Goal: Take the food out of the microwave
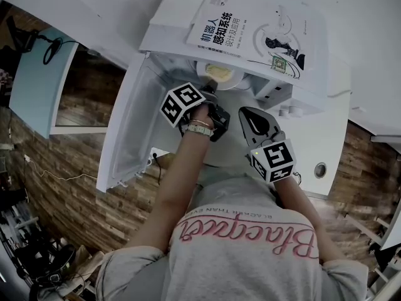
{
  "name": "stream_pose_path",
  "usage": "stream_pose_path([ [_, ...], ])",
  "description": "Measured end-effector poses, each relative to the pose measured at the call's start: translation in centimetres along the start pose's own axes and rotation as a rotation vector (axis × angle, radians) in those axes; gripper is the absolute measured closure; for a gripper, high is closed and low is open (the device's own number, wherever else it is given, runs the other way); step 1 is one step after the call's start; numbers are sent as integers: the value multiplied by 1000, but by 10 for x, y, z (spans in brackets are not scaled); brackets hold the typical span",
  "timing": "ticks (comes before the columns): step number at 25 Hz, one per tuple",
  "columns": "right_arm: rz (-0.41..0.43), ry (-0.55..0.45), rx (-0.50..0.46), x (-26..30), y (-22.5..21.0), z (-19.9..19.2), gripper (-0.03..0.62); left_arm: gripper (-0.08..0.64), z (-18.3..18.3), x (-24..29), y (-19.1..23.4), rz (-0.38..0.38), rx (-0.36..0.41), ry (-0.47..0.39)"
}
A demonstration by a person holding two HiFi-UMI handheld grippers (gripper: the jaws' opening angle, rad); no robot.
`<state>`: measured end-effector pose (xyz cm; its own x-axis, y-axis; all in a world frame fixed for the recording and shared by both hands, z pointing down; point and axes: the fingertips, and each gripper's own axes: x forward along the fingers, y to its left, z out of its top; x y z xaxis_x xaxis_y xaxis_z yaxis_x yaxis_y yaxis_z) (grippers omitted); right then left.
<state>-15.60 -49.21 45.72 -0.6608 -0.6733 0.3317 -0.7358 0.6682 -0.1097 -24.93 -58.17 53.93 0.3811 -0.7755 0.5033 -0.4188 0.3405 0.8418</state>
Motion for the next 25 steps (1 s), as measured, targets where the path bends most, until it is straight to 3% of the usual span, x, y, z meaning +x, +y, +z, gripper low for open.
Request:
stream_pose_path([
  [14, 6, -11, -8, -14, 1, 2, 583, 541, -8, -14, -26, -210, -79, -62],
  [25, 33, -72, -20, -55, 3, 15, 583, 541, -38, -48, -37, -262, -95, -109],
])
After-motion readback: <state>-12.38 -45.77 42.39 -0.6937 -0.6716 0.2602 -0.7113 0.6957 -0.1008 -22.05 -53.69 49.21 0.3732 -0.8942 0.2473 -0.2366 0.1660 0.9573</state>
